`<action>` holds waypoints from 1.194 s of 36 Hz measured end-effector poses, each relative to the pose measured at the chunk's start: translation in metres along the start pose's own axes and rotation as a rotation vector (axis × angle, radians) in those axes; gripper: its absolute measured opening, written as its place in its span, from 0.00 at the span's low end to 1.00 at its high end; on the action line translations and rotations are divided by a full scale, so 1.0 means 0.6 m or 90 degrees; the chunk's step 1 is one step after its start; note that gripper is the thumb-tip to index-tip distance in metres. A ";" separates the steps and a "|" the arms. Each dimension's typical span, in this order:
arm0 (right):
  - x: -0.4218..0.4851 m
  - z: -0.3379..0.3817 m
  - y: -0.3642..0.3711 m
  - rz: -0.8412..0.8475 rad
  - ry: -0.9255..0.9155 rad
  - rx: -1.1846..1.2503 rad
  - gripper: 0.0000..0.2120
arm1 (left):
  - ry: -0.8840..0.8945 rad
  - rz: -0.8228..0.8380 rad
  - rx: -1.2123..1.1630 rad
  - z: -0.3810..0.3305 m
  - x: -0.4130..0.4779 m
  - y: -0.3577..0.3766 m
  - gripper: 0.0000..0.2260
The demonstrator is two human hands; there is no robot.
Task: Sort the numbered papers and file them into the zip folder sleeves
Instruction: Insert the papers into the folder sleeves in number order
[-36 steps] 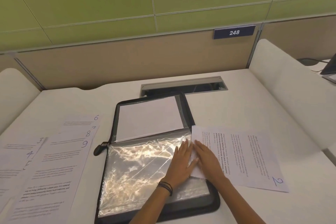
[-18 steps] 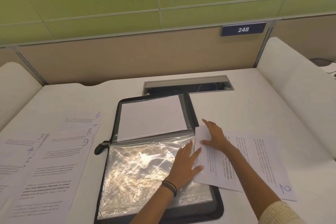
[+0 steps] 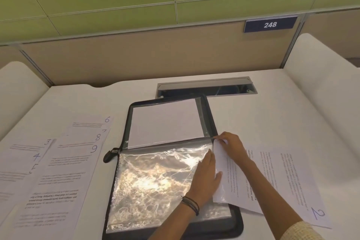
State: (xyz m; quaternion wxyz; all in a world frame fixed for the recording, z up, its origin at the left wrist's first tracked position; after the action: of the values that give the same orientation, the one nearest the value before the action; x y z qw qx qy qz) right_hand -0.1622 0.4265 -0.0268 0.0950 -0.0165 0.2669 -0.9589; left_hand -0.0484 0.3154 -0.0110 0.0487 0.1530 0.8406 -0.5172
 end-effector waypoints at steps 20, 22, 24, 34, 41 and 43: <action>0.013 0.035 -0.032 0.033 0.027 0.125 0.09 | 0.023 -0.064 0.015 -0.018 0.000 -0.039 0.33; 0.012 0.031 -0.023 0.070 0.037 0.117 0.11 | 0.030 -0.070 0.004 -0.019 -0.001 -0.041 0.32; 0.012 0.026 -0.015 0.085 0.042 0.110 0.13 | 0.036 -0.076 -0.002 -0.021 -0.003 -0.041 0.32; 0.016 0.027 0.021 0.045 0.011 0.084 0.14 | 0.053 -0.054 0.004 -0.005 0.000 -0.026 0.33; 0.019 0.009 0.036 -0.078 0.019 0.025 0.20 | 0.092 -0.039 0.031 -0.003 -0.009 -0.007 0.33; 0.021 0.008 0.037 -0.109 0.010 -0.051 0.23 | 0.113 -0.037 0.027 0.001 -0.014 -0.002 0.34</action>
State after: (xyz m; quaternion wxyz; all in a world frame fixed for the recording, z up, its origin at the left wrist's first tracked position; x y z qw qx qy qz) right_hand -0.1703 0.4028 -0.0344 0.0095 -0.0357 0.3032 -0.9522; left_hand -0.0407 0.3129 -0.0081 -0.0444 0.1750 0.8346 -0.5205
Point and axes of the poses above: each hand's wrist, its own x-axis towards the middle knuckle, its own y-axis out of the palm, z = x × y, the point moved 5 cm from there along x, towards the middle knuckle, and after that the axes turned 10 degrees about x, right-handed, at the moved point
